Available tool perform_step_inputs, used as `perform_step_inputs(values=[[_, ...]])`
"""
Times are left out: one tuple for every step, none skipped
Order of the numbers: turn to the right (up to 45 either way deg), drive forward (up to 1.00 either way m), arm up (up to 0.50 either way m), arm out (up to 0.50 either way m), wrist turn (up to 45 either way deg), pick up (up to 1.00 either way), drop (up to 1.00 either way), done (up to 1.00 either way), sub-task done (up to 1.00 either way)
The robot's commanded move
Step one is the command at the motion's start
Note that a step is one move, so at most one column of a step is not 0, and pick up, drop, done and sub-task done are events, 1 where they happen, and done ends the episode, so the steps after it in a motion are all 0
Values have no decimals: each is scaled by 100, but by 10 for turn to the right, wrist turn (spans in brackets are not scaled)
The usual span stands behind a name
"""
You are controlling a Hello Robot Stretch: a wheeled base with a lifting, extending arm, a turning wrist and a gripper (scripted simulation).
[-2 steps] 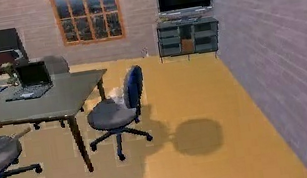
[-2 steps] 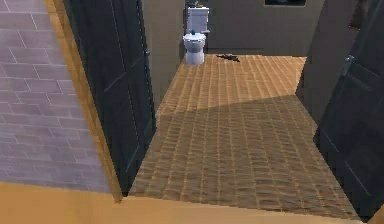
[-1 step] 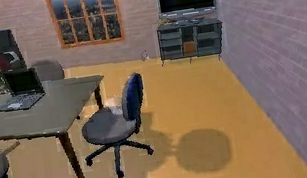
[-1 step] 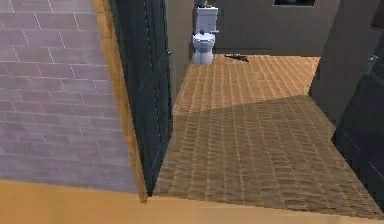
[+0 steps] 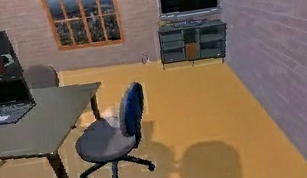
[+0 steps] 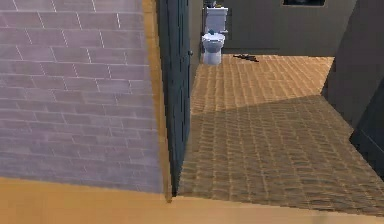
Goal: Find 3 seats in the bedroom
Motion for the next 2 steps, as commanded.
perform_step_inputs(values=[[240, 0, 0, 0, 0, 0, 0, 0, 0], [0, 80, 0, 0, 0, 0, 0, 0, 0]])
